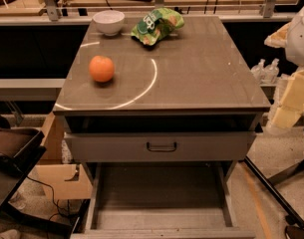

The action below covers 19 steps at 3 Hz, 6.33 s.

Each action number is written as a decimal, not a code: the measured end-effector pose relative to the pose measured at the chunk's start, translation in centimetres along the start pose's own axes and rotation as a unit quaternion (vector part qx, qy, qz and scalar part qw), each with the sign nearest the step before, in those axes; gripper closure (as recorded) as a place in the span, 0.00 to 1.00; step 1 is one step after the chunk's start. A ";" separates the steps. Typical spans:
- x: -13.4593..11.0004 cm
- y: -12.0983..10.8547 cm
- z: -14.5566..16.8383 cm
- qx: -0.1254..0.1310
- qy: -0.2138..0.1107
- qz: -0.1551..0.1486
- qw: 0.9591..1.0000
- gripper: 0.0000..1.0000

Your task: Place green rice chip bag into middle drawer

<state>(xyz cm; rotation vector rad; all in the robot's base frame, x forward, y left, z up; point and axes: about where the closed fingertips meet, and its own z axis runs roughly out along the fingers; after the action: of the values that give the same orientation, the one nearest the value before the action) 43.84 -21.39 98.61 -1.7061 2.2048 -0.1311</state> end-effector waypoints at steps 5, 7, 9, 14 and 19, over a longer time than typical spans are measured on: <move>-7.3 -17.7 -0.2 0.230 -0.138 0.061 0.961 0.00; -11.4 -22.1 -0.6 0.276 -0.176 0.059 0.943 0.00; -17.1 -25.9 5.4 0.239 -0.253 0.051 0.936 0.00; -23.9 -29.3 16.3 0.173 -0.313 0.153 0.921 0.00; -26.3 -36.2 22.9 0.182 -0.245 0.092 0.948 0.00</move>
Offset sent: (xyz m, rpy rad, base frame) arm 0.0329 -0.0093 0.0100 0.0147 -0.1012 -0.0752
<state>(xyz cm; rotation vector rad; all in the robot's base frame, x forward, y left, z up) 90.27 -2.96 93.10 -1.1719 1.8179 -0.0539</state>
